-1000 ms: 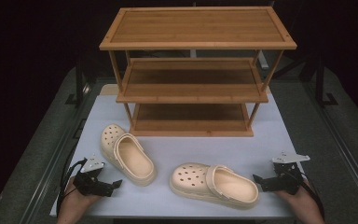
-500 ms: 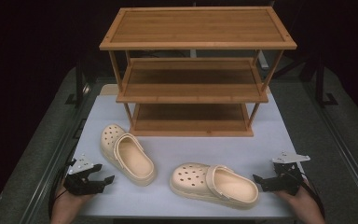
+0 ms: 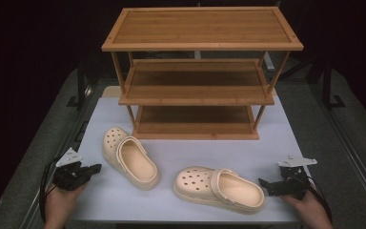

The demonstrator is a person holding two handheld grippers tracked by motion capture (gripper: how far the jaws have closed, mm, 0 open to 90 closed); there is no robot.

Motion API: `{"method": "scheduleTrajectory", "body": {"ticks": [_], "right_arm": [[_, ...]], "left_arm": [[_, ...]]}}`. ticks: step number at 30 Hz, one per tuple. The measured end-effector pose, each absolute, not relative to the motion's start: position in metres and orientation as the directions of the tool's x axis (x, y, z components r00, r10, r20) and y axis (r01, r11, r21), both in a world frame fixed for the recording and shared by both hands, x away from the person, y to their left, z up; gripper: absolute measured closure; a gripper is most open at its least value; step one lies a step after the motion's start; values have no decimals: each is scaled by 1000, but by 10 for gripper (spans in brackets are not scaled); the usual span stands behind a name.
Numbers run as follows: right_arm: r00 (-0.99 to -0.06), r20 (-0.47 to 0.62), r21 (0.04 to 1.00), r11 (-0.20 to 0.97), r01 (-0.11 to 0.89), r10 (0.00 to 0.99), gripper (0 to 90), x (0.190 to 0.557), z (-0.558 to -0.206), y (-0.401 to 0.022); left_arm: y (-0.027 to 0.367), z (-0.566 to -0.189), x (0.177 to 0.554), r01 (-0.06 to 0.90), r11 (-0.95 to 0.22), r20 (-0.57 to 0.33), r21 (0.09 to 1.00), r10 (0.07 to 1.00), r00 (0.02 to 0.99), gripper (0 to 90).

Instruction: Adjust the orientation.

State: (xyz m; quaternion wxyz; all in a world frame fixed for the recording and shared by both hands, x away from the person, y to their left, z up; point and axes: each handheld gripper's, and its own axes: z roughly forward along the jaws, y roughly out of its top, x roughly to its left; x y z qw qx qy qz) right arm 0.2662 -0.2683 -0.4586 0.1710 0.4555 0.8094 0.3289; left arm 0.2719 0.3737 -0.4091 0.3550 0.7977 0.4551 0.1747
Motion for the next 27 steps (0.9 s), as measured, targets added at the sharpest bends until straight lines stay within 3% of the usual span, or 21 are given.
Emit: {"method": "scheduleTrajectory", "body": {"ticks": [16,27], "right_arm": [[-526,24,689,368,625,850,10,266,-459,-268],[-526,23,689,368,625,850,10,266,-459,-268]], "left_arm": [[398,-389,321,583,-257,-69,771,876,478,900],[386,-383,373,565,-264,-56,782,873,485,900]]}}
